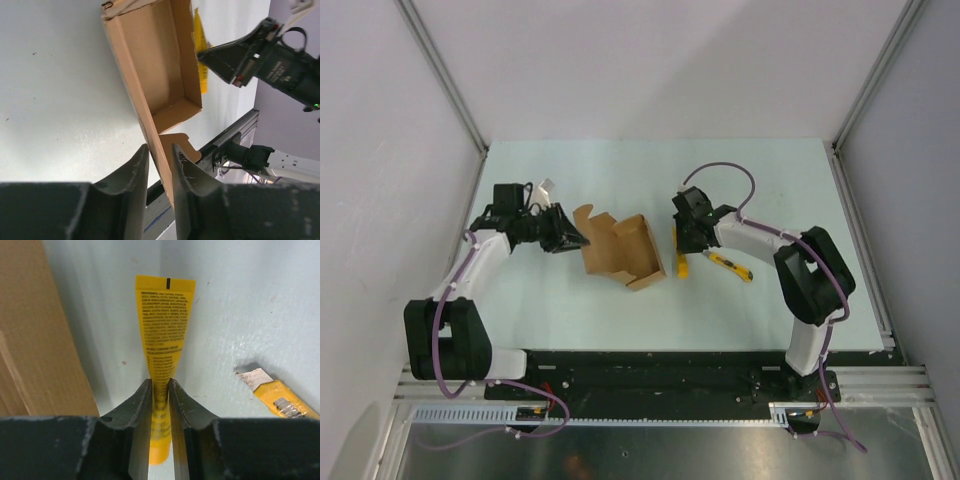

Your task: Unpack the express box

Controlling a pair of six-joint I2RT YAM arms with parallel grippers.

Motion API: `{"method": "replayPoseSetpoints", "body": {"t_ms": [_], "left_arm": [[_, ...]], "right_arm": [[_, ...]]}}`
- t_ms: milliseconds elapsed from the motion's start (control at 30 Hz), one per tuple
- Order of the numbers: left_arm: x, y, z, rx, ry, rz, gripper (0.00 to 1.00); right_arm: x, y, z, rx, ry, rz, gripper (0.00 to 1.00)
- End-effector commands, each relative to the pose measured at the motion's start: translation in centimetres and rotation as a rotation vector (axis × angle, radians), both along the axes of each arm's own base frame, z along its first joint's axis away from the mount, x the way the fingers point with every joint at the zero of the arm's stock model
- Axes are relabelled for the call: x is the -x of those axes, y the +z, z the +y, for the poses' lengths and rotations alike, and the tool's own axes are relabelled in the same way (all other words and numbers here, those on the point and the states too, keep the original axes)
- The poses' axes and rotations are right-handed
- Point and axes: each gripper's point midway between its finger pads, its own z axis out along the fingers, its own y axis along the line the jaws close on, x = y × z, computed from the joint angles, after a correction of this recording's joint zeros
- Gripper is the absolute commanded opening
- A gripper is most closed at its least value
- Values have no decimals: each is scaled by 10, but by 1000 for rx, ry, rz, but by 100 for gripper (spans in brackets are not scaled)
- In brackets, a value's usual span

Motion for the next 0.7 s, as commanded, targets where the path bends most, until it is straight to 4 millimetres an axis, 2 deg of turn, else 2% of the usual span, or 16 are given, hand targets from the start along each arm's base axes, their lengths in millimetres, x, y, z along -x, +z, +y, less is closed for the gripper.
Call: {"method": "replayPoseSetpoints", "body": {"t_ms": [0,100,133,167,233,333,367,467,500,567,600,633,667], "left_arm": [[-7,24,-6,31,-49,-77,31],[-10,33,-5,23,-58,-117,36],[-11,36,-5,21,-58,-127,38],[-12,40,-5,20,-59,-141,43],[-16,46,-4,14,-55,-162,47],[-18,56,-3,2,-51,-200,59],[-18,59,-2,0,-49,-211,68],[-17,71,1,-30,-39,-268,81],[-15,79,3,-45,-34,-305,83],[-14,86,10,-93,-10,-358,90],[-11,86,13,-110,1,-371,93],[-8,96,19,-149,34,-420,94],[-5,95,23,-165,51,-430,96]], "right_arm": [[-10,-3,6,-18,9,-24,26],[-5,-9,7,-28,14,14,32],[-4,-10,7,-27,11,17,39],[-3,-8,7,-26,11,19,41],[-3,-4,6,-30,7,12,46],[-6,15,3,-42,-7,-31,56],[-8,29,2,-53,-12,-60,59],[-8,51,-5,-51,-26,-108,66],[-8,67,-9,-60,-36,-140,68],[-5,82,-21,-43,-67,-166,71],[-3,101,-28,-50,-87,-205,72],[-5,109,-39,-25,-129,-237,75],[-1,114,-48,-6,-148,-248,75]]}}
